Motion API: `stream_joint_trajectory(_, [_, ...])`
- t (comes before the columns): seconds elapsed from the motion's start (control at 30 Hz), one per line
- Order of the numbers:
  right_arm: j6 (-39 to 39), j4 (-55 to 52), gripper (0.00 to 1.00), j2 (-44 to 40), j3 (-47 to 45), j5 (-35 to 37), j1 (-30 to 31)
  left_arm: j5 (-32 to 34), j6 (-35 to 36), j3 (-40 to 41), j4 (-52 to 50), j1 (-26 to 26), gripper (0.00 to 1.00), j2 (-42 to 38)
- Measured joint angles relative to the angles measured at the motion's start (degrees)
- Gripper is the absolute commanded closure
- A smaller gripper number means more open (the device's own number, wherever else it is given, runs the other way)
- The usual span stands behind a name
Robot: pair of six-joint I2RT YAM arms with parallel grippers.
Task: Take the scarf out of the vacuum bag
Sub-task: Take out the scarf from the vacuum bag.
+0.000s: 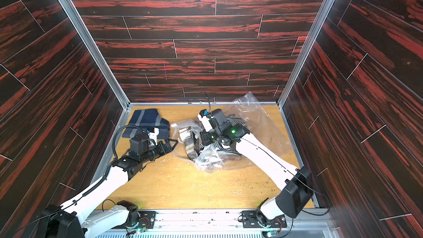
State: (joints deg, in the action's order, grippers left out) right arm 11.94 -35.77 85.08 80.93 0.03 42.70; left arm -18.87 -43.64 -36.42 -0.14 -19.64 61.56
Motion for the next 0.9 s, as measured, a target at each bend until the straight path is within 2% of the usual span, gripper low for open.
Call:
stream_joint_trajectory(0.37, [1.1, -3.5, 1.0, -1.9, -0.3, -3.3, 0.0, -0.3, -3.8, 4.6, 6.9, -9.6, 0.08, -0.2])
stream_joint_trajectory(0.9, [5.0, -7.7, 1.0, -4.5, -0.9, -3.5, 0.0, 4.6, -5.9, 8.6, 12.9, -17.2, 0.1, 0.7])
